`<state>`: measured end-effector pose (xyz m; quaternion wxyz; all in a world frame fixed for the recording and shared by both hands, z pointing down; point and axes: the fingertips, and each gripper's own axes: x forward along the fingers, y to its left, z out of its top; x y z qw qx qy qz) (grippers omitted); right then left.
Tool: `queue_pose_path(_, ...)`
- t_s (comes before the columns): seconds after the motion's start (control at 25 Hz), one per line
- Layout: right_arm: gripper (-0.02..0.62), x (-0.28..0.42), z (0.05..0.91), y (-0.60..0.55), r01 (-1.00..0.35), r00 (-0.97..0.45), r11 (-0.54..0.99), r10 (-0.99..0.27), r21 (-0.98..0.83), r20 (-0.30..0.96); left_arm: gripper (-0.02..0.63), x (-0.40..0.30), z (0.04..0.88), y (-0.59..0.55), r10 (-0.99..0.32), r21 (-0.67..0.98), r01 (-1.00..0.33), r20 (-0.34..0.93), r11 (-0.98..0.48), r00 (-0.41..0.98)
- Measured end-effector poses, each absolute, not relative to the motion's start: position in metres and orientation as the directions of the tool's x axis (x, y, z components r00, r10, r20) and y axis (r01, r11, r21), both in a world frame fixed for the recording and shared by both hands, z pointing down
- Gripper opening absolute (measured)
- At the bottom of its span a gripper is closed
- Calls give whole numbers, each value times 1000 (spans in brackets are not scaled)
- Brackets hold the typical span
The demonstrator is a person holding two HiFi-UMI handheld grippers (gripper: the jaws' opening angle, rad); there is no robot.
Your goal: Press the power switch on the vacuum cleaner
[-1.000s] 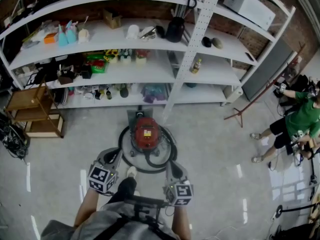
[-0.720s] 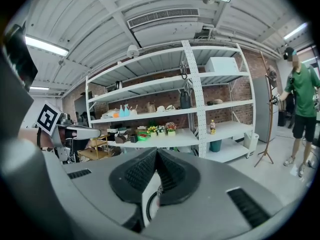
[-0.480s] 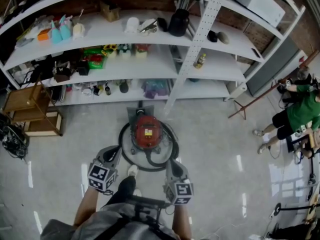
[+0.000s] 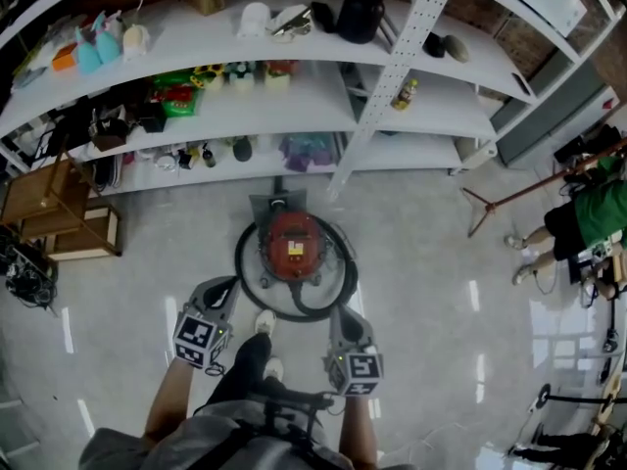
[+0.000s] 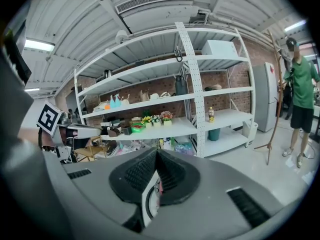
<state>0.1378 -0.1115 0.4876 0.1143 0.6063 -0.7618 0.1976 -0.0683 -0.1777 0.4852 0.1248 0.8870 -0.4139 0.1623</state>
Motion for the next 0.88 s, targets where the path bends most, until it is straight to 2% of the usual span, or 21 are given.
queue_pose_path(0.88,12,133,602,-217,-965,-247,149,-792,-215,558,8,-56,594,-261,-599,193,-753,498,-629,627)
